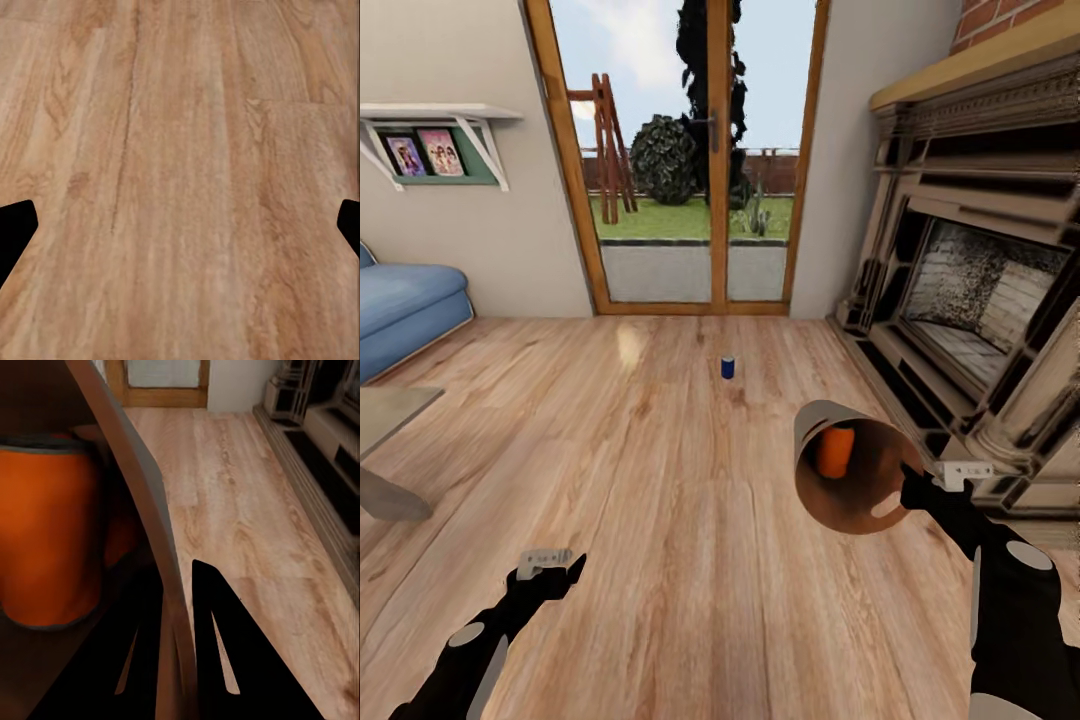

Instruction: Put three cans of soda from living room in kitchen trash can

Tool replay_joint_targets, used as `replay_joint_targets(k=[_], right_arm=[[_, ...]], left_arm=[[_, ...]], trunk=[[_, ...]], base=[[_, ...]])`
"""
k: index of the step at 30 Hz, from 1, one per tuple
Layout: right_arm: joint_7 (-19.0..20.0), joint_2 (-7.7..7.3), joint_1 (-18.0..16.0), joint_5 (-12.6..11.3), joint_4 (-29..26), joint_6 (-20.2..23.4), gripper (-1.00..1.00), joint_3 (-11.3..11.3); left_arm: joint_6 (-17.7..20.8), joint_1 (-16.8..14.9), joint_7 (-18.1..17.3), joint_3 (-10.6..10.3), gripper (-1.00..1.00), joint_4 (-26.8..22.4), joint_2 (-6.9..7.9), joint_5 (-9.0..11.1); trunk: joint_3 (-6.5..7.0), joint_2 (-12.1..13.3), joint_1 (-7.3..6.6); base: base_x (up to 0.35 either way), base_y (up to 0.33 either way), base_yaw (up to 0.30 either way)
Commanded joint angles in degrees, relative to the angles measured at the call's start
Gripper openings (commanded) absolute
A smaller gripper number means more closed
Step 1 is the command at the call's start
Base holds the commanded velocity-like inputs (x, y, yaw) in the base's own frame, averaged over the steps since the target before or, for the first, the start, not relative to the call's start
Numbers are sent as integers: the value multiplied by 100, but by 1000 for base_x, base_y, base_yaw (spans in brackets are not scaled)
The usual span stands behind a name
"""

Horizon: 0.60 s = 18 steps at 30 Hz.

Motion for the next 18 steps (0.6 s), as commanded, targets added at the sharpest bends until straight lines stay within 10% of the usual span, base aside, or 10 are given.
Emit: replay_joint_targets(k=[1,18], right_arm=[[44,2,11,-112,-8,15,-100,4],[56,16,366,-121,154,-35,-100,398]], left_arm=[[-1,0,0,0,100,1,0,-1],[-1,0,0,0,100,1,0,-6]], trunk=[[8,0,-1],[77,0,-1]], base=[[322,0,-184],[322,0,-109]])
